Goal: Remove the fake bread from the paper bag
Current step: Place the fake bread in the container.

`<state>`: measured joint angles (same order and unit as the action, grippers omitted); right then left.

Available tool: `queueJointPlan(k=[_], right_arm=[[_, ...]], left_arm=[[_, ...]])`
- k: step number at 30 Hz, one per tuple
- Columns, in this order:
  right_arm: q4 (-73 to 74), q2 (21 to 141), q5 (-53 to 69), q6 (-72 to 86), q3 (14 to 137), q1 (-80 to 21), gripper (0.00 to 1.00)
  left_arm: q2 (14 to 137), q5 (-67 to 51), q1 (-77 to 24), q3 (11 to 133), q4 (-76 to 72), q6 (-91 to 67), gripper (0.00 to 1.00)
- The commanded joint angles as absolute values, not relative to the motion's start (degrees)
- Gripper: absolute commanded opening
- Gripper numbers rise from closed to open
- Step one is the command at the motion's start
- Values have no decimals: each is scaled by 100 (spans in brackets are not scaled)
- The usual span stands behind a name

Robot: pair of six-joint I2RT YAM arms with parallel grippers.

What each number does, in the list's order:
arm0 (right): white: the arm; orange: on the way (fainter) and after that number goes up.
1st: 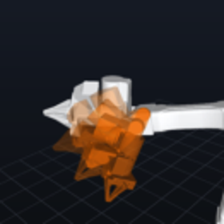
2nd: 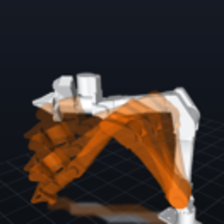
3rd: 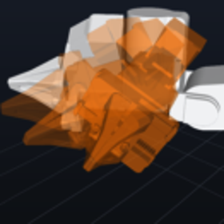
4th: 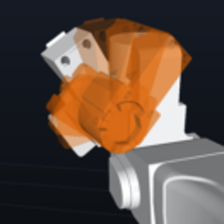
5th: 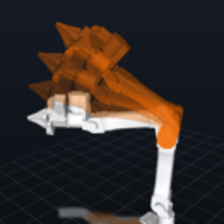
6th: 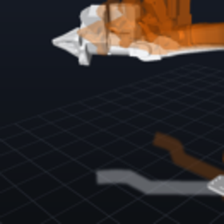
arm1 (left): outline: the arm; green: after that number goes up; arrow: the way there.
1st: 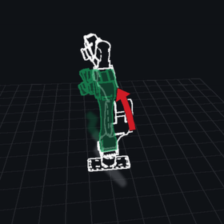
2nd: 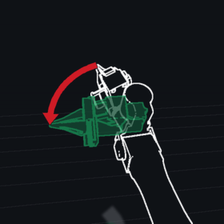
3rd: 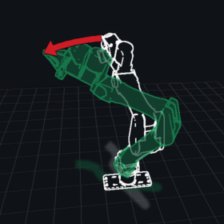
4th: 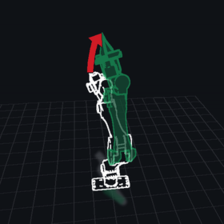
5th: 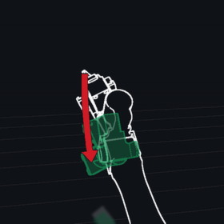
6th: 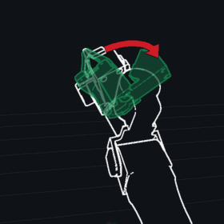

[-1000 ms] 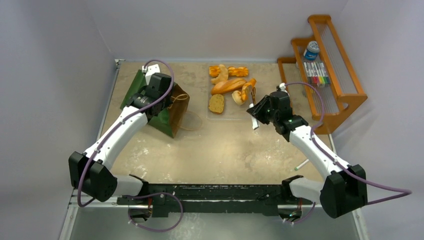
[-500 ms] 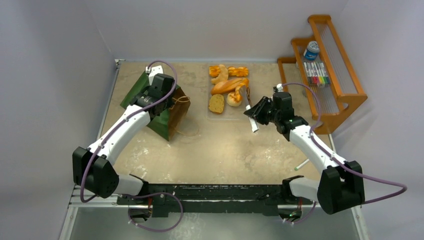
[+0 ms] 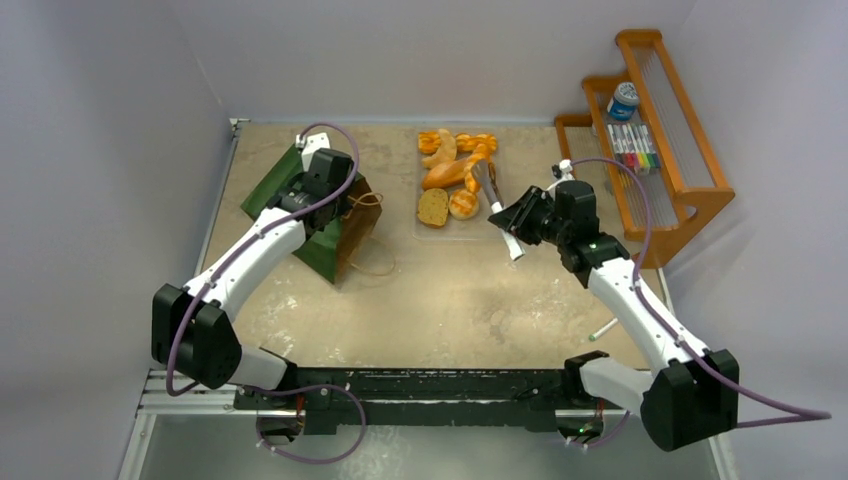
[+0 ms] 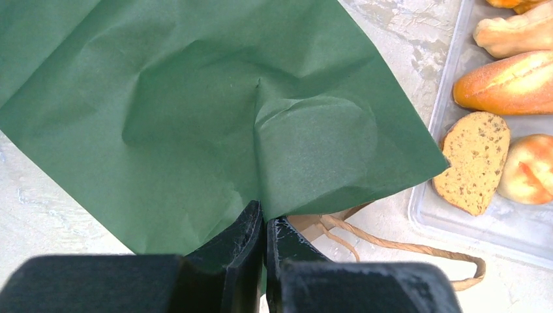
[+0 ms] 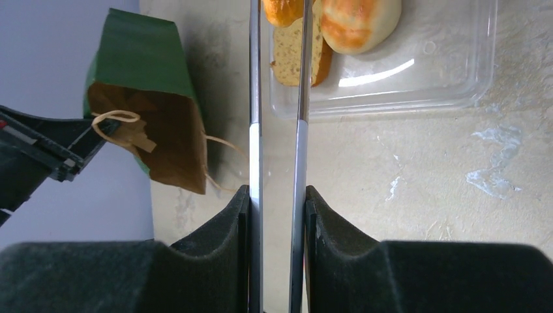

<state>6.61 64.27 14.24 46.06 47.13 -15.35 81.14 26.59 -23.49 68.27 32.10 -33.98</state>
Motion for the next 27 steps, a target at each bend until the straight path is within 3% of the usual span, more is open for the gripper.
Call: queueJointPlan(k=[1, 12, 20, 22, 27], right_arm=[[532, 6136, 1153, 4516, 4924, -1516, 0], [-17, 6380, 1170, 4445, 4256, -1365, 0], [-385, 6815, 1373, 4365, 4022, -1271, 1], [-340, 6853, 1355, 4340, 3993, -1242, 5], [-196, 6736, 1282, 4321, 3868, -1204, 29]], left_arm=[[8043, 2653, -2307, 6744, 2955, -3568, 4], [7957, 2482, -2305, 6671, 2915, -3464, 9], [7954, 2470, -2298, 6687, 2905, -3461, 22], [7945, 2478, -2300, 6696, 2916, -3475, 26], [7853, 2492, -2302, 6688, 2904, -3501, 33]])
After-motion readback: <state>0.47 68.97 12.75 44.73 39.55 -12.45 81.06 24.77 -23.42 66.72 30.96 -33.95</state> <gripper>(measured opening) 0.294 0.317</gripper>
